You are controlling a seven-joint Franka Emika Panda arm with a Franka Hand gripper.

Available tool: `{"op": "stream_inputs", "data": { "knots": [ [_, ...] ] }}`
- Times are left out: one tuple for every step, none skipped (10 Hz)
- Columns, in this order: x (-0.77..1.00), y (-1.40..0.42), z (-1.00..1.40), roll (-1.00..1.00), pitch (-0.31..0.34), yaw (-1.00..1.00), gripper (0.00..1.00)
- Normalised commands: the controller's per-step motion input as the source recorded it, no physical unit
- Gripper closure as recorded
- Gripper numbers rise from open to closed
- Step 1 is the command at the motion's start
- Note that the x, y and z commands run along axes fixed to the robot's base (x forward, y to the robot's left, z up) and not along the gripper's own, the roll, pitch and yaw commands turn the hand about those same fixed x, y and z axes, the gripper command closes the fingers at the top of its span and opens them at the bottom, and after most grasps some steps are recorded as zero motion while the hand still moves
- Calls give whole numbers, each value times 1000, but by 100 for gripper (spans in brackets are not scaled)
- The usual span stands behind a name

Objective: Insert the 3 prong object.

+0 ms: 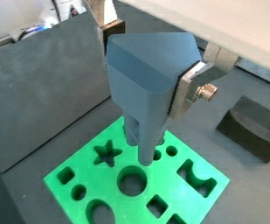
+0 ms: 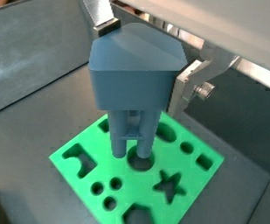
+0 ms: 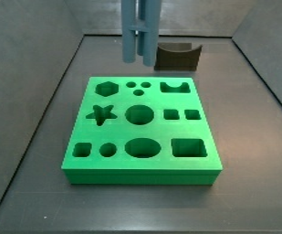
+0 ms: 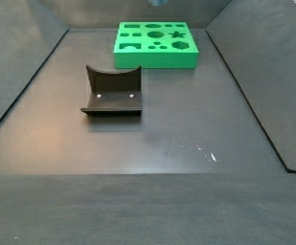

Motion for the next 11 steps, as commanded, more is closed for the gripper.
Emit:
{"op": "stream_inputs", "data": {
  "knots": [
    [271, 820, -497, -253, -66, -49, 100],
    [217, 914, -494, -301, -91, 0, 100],
    [140, 769, -640, -119, -36, -203, 100],
    [11, 0, -600, 0, 0, -1000, 100],
    [0, 0, -631, 0, 0, -1000, 100],
    [0, 0, -631, 0, -26, -1000, 100],
    [0, 0, -557, 0, -20, -1000, 100],
    [0, 0, -397, -40, 0, -1000, 100],
    [0, 0, 0, 0, 3, -1000, 100],
    [0, 0, 126, 0, 6, -1000, 100],
    [-34, 0, 146, 0, 7, -954, 100]
  ]
}}
